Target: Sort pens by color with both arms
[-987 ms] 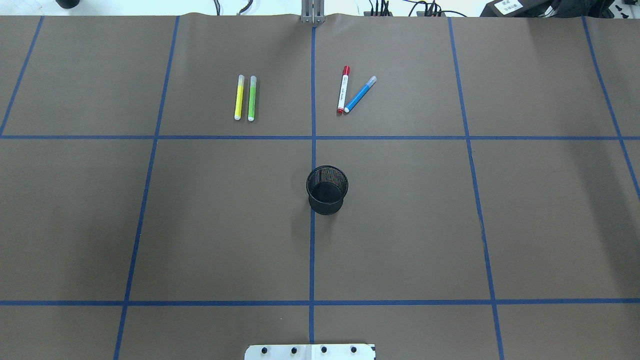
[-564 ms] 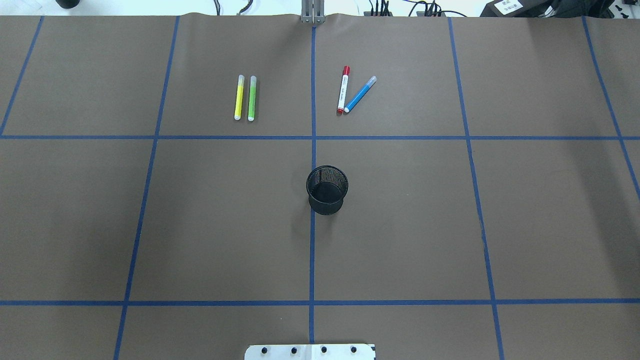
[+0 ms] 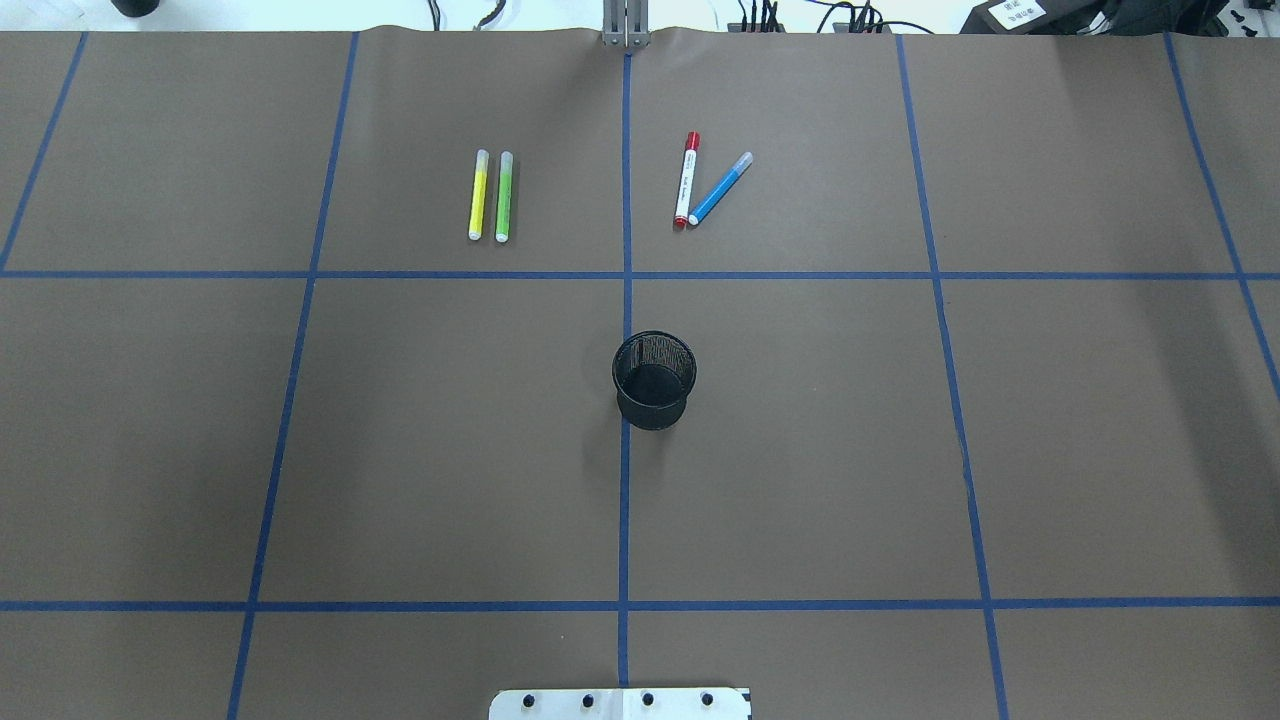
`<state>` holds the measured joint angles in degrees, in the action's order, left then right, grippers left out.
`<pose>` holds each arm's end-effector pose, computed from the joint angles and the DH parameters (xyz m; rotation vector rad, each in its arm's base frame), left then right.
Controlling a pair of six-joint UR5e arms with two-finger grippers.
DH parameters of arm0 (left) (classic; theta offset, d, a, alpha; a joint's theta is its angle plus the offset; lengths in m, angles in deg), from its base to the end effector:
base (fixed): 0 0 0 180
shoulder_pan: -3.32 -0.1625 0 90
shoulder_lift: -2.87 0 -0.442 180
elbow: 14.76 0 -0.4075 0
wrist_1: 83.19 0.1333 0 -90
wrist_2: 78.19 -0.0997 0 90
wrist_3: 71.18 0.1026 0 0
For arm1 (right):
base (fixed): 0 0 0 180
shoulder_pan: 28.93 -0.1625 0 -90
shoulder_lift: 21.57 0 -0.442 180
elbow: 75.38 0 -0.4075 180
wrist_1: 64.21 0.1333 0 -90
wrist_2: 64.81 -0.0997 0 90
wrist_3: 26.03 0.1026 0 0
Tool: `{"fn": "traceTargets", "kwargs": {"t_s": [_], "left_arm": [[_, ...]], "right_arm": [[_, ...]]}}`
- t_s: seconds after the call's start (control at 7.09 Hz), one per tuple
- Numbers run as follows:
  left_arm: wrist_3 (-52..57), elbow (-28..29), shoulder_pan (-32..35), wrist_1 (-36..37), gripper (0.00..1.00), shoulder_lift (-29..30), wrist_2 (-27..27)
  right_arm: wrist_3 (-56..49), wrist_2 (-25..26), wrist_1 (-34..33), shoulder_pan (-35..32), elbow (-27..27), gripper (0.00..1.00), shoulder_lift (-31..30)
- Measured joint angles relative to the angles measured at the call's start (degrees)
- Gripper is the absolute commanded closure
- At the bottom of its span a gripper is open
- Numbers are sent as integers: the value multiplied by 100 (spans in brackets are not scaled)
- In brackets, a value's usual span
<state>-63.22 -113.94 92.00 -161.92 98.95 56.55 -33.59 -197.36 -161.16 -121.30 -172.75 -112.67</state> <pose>-0.0485 -0.5457 0.5605 0.1113 0.7765 0.1808 0.0843 -0.4923 0.6367 0.0530 -0.7410 -0.0820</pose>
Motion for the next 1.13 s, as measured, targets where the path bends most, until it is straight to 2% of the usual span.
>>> {"fn": "traceTargets", "kwargs": {"t_s": [1.13], "left_arm": [[-28, 23, -1, 9, 1, -163, -36]], "right_arm": [[3, 1, -3, 2, -69, 0, -20]]}}
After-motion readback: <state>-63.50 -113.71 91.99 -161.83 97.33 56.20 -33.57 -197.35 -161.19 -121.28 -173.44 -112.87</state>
